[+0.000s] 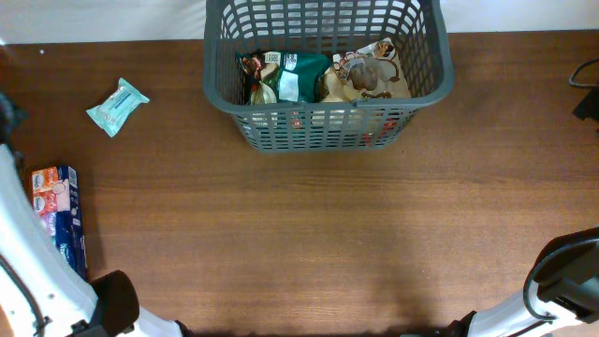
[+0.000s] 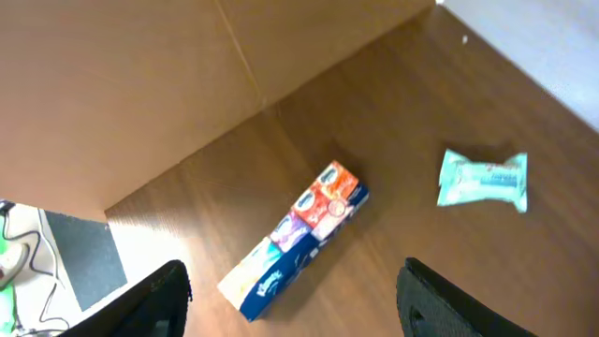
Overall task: Pack container
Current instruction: 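Withdraw the left gripper down-left toward the Kleenex tissue packs, then lower the left gripper onto the Kleenex tissue pack stack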
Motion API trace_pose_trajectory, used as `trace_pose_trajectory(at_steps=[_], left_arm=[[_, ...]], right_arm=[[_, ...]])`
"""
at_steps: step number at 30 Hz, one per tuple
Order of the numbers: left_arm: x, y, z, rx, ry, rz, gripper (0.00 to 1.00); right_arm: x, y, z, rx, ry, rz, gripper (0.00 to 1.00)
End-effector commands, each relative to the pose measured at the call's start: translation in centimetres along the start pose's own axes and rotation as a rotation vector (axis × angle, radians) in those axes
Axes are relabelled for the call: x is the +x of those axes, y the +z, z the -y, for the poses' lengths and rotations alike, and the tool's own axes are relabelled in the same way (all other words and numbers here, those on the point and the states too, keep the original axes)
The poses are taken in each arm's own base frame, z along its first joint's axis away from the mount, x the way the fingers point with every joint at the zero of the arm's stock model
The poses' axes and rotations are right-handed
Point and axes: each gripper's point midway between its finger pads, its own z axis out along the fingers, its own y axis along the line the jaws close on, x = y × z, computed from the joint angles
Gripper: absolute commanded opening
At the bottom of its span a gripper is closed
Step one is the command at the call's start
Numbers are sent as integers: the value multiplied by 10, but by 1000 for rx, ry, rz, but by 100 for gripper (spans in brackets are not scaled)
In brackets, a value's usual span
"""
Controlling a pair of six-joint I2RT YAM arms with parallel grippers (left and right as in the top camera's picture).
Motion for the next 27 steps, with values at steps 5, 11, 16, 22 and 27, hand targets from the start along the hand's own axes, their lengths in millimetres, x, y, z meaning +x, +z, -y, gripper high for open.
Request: trace_pose_trajectory(at_steps=[5, 11, 16, 22, 27], left_arm=[[1, 15, 18, 268, 230, -62, 67], [18, 57, -3, 281, 243, -193, 67], [49, 94, 9, 390, 286, -318, 67], [97, 150, 19, 386, 300, -446, 67], [133, 187, 14, 320, 324, -511, 67]], right_arm=[[-1, -5, 0, -4, 10, 13, 99], [-1, -5, 0, -4, 10, 13, 99], [-1, -5, 0, -4, 10, 13, 99], [-1, -5, 0, -4, 10, 13, 99], [-1, -5, 0, -4, 10, 13, 99]])
